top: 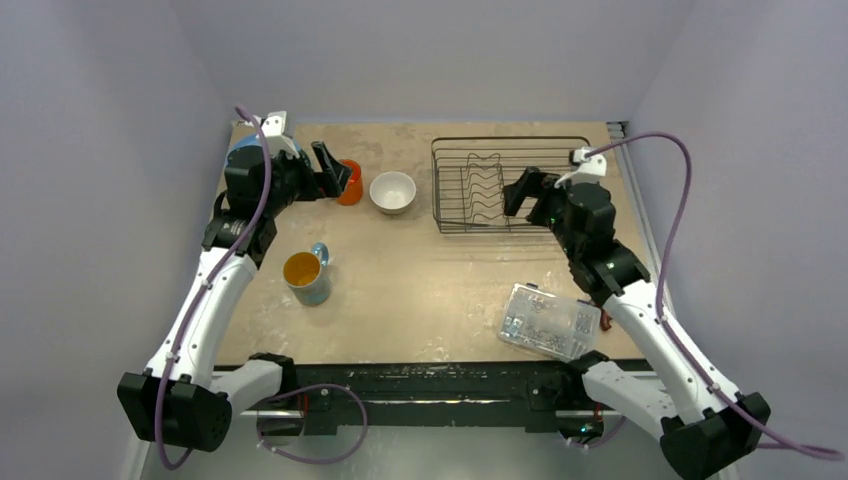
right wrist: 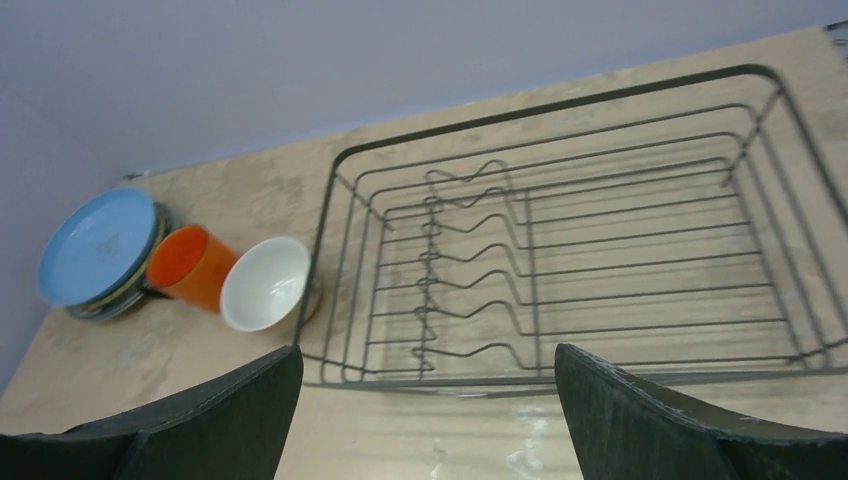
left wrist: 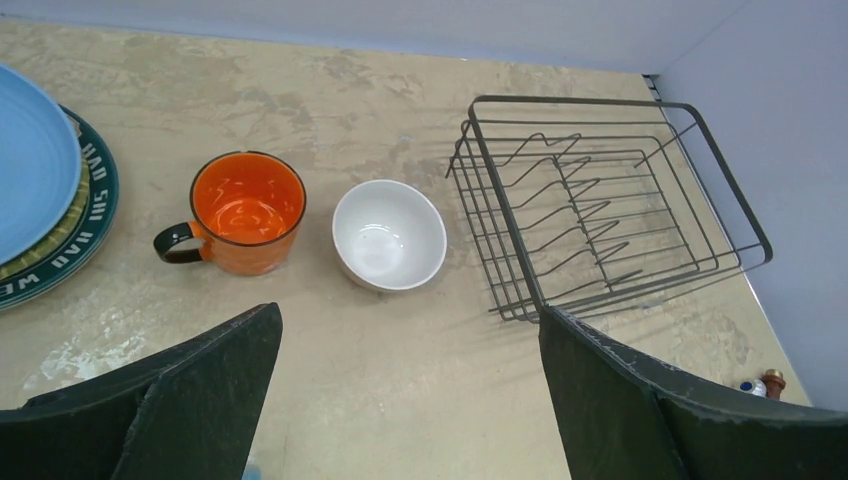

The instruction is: Load the mixed dishes into the dish rack

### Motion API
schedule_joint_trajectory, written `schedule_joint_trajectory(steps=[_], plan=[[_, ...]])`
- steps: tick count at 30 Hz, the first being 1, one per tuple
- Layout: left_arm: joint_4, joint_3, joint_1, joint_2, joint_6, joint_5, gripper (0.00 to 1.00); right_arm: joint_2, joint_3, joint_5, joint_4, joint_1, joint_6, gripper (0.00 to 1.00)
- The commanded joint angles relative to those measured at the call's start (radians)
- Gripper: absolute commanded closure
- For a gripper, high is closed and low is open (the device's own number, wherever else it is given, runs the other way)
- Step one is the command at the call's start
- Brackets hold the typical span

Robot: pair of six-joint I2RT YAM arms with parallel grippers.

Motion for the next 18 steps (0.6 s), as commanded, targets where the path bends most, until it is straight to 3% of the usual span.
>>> schedule_joint_trajectory(steps=[1, 7, 12, 18], plan=[[-0.006, 0.048, -0.021, 0.024, -0.005, 0.041, 0.00, 0.088, 0.053, 0.036, 0.073, 0.147, 0.071, 0.01], [-0.024, 0.060, -0.032, 0.042, 0.004, 0.042, 0.00, 0.377, 0.242, 0.112, -0.024, 0.409, 0.169, 0.01], [-0.054, 0.069, -0.042, 0.050, 0.020, 0.011, 0.00, 0.586, 0.391, 0.263, -0.078, 0.658, 0.160, 0.01], [-0.075, 0.070, -0.045, 0.050, 0.025, -0.024, 0.00, 0.786, 0.593, 0.414, -0.248, 0.853, 0.126, 0.01]])
